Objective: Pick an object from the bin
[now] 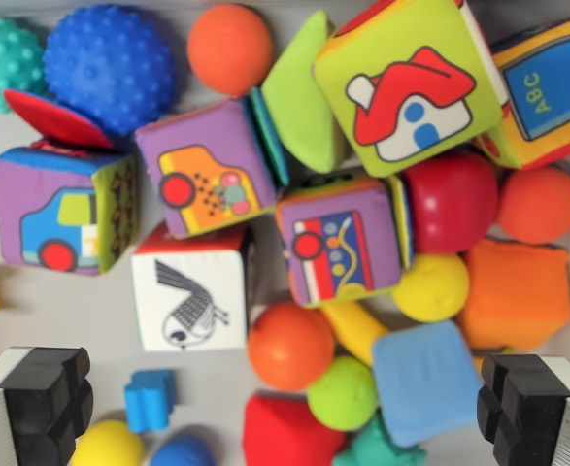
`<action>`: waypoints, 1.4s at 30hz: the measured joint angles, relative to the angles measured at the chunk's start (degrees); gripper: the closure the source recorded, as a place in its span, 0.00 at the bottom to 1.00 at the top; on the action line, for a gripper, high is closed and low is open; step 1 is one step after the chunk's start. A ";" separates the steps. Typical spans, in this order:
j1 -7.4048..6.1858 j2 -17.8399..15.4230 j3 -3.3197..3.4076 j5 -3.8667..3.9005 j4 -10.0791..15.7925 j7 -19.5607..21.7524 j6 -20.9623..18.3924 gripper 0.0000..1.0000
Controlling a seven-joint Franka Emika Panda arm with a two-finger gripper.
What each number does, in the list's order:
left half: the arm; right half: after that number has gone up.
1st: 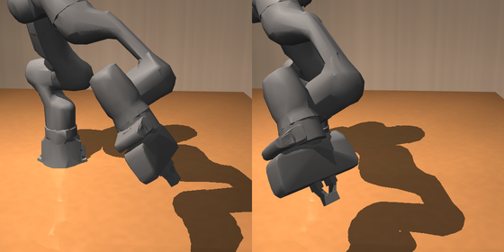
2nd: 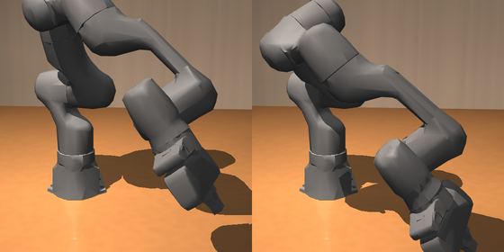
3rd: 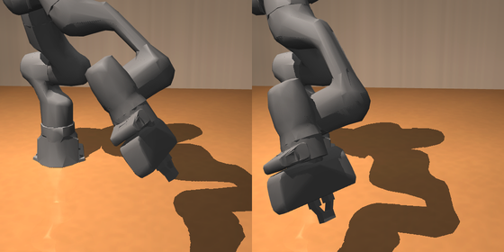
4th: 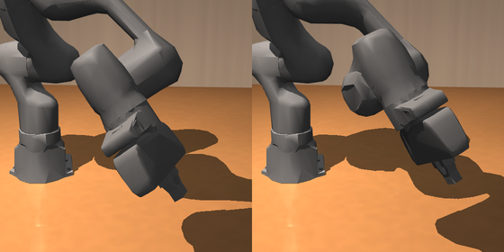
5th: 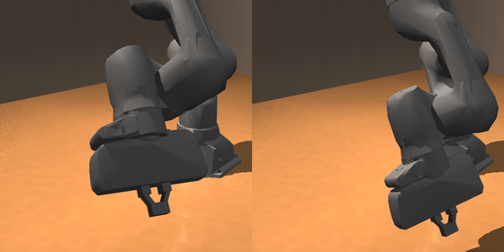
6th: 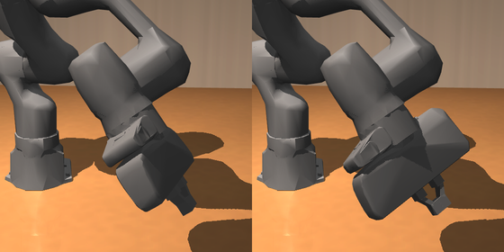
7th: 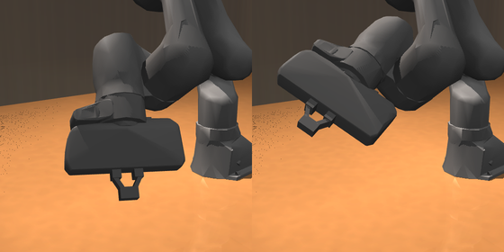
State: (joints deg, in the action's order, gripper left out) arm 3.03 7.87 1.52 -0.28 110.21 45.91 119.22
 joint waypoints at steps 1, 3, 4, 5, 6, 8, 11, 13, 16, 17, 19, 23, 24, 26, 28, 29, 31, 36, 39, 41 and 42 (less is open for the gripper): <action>0.00 0.00 0.00 0.00 0.00 0.00 0.00 0.00; 0.00 0.00 0.00 0.00 0.00 0.00 0.00 0.00; 0.00 0.00 0.00 0.00 0.00 0.00 0.00 0.00; 0.00 0.00 0.00 0.00 0.00 0.00 0.00 0.00; 0.00 0.00 0.00 0.00 0.00 0.00 0.00 0.00; 0.00 0.00 0.00 0.00 0.00 0.00 0.00 0.00; 0.00 0.00 0.00 0.00 0.00 0.01 0.00 0.00; 0.00 0.01 0.00 0.00 0.00 0.13 0.00 0.00; 0.00 0.14 0.02 0.00 -0.01 0.74 0.00 0.00; 0.00 0.25 0.04 0.00 -0.02 1.06 0.03 0.00; 0.00 0.60 0.11 0.00 -0.14 1.81 0.17 0.00; 0.00 1.70 0.35 -0.02 -0.58 3.90 0.70 0.00; 0.00 1.85 0.39 -0.02 -0.63 4.25 0.78 0.00; 0.00 2.48 0.55 -0.06 -0.87 5.72 1.12 0.00; 0.00 3.14 0.72 -0.11 -1.14 7.21 1.42 0.00; 0.00 3.48 0.80 -0.13 -1.31 8.06 1.60 0.00; 0.00 4.04 0.94 -0.16 -1.60 9.32 1.87 0.00; 0.00 6.26 1.46 -0.34 -2.62 13.95 2.83 0.00; 0.00 7.67 1.81 -0.52 -3.39 17.05 3.38 0.00; -0.01 8.69 2.05 -0.66 -3.97 19.25 3.72 0.00; -0.01 9.25 2.17 -0.75 -4.26 20.37 3.94 0.00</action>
State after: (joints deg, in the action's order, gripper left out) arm 3.03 17.12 3.70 -1.03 105.95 66.27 123.16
